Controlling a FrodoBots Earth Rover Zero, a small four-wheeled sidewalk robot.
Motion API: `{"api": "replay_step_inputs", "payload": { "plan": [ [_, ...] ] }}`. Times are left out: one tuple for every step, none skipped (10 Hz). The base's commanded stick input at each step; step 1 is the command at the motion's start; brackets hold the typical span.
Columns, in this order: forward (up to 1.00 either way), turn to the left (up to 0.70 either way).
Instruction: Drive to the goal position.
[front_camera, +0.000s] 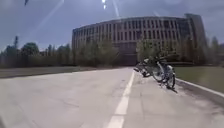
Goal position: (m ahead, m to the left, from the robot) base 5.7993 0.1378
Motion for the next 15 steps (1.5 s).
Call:
{"api": "replay_step_inputs", "payload": {
  "plan": [
    [0.70, 0.00],
    [0.70, 0.00],
    [0.70, 0.00],
    [0.70, 0.00],
    [0.70, 0.00],
    [0.70, 0.00],
    [0.70, 0.00],
    [0.70, 0.00],
    [0.70, 0.00],
    [0.70, 0.00],
    [0.70, 0.00],
    [0.70, 0.00],
    [0.70, 0.00],
    [0.70, 0.00],
    [0.70, 0.00]
  ]
}}
